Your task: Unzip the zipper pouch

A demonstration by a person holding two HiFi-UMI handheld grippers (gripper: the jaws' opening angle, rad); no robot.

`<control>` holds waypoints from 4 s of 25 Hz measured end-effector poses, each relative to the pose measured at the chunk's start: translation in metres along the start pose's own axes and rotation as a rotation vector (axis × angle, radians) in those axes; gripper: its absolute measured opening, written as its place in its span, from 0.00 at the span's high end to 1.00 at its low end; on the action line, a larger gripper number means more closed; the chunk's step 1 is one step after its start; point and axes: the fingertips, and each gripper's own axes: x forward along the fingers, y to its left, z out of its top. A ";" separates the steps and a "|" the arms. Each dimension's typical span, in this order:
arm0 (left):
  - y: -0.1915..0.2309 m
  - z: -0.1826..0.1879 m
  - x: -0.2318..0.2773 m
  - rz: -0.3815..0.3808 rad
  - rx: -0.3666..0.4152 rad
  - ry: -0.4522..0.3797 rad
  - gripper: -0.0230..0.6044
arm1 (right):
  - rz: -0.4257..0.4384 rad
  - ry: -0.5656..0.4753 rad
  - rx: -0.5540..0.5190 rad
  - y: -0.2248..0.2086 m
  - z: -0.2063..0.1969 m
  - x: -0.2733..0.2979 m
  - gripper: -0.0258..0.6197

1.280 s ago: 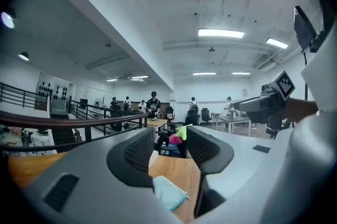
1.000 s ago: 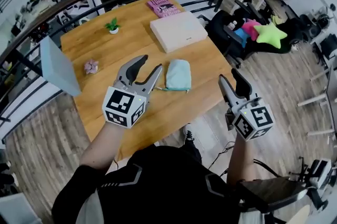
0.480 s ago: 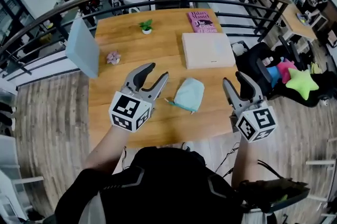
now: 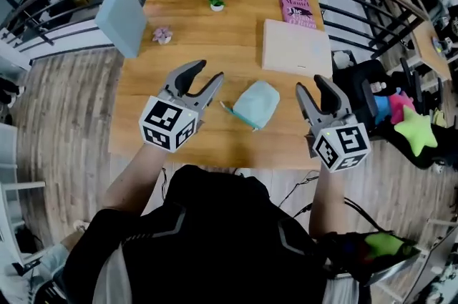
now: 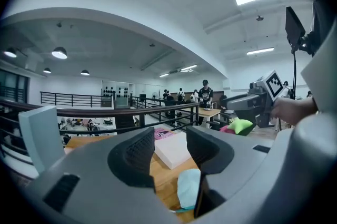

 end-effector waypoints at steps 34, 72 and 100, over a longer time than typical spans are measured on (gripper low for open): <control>-0.101 -0.281 0.003 -0.002 -0.148 0.471 0.66 | 0.408 0.602 -0.187 0.062 -0.334 0.033 0.71; -0.091 -0.219 0.012 -0.142 -0.101 0.393 0.67 | 0.436 0.558 -0.014 0.086 -0.272 0.060 0.87; -0.090 -0.098 0.024 -0.377 0.136 0.167 0.78 | 0.346 0.401 0.039 0.118 -0.117 0.059 0.87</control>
